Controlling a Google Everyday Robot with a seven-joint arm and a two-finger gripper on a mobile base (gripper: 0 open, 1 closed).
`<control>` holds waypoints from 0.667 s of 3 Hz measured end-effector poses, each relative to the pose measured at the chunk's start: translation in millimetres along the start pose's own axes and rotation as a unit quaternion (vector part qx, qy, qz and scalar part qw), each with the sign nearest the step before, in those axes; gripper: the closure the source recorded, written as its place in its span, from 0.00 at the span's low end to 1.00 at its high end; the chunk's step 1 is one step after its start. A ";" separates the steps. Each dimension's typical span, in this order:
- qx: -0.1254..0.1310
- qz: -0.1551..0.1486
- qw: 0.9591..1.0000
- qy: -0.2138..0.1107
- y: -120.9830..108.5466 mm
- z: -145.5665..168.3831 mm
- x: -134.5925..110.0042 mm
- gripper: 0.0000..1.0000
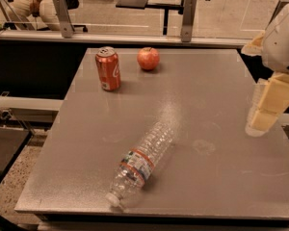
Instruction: Place water bottle upright
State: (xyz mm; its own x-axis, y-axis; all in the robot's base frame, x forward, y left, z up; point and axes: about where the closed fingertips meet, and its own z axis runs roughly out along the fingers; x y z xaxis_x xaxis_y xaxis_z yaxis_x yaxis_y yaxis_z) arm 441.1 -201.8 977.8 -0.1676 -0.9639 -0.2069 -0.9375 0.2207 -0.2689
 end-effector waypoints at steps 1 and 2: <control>0.003 -0.048 0.999 -0.024 -0.1 7.6 -34.2 0.00; -0.008 -0.124 0.990 -0.063 7.4 25.4 -83.3 0.00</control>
Offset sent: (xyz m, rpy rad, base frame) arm 0.0233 0.1222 -0.0170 0.0639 -0.0540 0.4017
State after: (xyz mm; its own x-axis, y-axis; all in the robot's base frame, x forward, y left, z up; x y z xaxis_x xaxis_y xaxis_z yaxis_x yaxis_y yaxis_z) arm 455.9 -116.1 969.2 0.1074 -0.9617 -0.2523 -0.9500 -0.0245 -0.3112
